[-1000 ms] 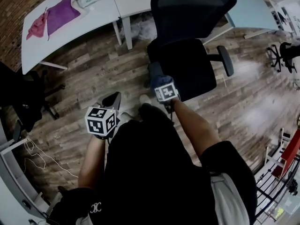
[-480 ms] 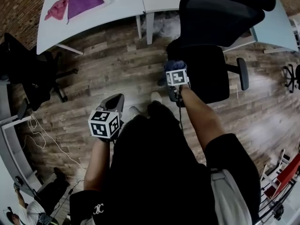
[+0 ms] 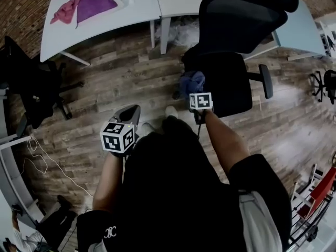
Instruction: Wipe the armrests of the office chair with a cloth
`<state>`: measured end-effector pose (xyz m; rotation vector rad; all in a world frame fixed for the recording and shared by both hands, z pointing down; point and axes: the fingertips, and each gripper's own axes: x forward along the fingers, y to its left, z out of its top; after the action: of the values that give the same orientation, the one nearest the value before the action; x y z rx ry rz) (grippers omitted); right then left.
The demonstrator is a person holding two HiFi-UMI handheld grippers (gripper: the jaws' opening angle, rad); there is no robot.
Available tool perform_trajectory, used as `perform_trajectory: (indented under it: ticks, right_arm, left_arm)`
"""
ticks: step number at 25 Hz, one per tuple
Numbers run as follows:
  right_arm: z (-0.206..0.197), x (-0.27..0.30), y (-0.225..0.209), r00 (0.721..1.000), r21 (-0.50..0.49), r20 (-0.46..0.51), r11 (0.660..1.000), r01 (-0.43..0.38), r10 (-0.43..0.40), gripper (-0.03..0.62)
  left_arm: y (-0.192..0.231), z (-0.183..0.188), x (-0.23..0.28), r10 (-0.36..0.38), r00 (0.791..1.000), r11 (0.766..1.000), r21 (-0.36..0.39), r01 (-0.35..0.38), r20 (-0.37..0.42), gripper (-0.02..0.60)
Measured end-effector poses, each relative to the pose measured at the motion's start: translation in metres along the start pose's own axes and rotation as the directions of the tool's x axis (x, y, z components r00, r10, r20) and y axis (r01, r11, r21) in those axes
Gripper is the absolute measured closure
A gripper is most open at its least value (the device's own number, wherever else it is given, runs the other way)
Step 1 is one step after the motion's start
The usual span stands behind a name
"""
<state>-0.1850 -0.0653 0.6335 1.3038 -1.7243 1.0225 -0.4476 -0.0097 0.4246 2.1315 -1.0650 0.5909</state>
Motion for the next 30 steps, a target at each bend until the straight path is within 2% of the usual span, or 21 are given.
perform_trajectory:
  ticks: [7,11,14,17,20,22,24,27,30]
  right_arm:
    - [-0.066,-0.029,0.019,0.999,0.093,-0.026,0.995,0.027,-0.025,0.497]
    - [-0.097,-0.041,0.025,0.999,0.195,-0.017,0.98,0.035,-0.032,0.499]
    - [-0.1,-0.055,0.026,0.998,0.269,0.046,0.963,0.025,-0.038,0.5]
    - [-0.099,-0.067,0.024,0.994,0.285,0.106,0.959,0.005,-0.036,0.5]
    - [-0.089,-0.076,0.021,0.986,0.3,0.163,0.951,-0.079,0.031,0.502]
    - [-0.079,-0.084,0.018,0.974,0.278,0.201,0.947,-0.161,0.107,0.503]
    - [-0.069,-0.093,0.009,0.962,0.208,0.22,0.955,-0.209,0.163,0.51]
    - [-0.053,-0.105,-0.015,0.95,0.07,0.245,0.974,-0.216,0.193,0.51]
    - [-0.04,-0.11,-0.043,0.947,-0.088,0.225,0.973,-0.213,0.228,0.51]
  left_arm:
    - [-0.006,-0.009,0.01,-0.109,0.993,0.993,0.051,0.111,-0.035,0.575]
    - [-0.015,-0.019,0.019,-0.177,0.981,0.975,0.118,0.186,-0.084,0.575]
    - [-0.017,-0.021,0.024,-0.201,0.972,0.96,0.17,0.22,-0.125,0.575]
    - [-0.018,-0.02,0.028,-0.205,0.967,0.955,0.186,0.231,-0.149,0.575]
    - [-0.024,-0.016,0.041,-0.198,0.963,0.95,0.208,0.234,-0.183,0.575]
    - [-0.032,-0.008,0.054,-0.188,0.964,0.948,0.221,0.229,-0.19,0.575]
    - [-0.043,0.0,0.068,-0.175,0.965,0.948,0.231,0.219,-0.194,0.575]
    - [-0.06,0.006,0.092,-0.158,0.964,0.947,0.245,0.209,-0.213,0.575]
    - [-0.075,0.007,0.117,-0.134,0.964,0.948,0.253,0.192,-0.23,0.575]
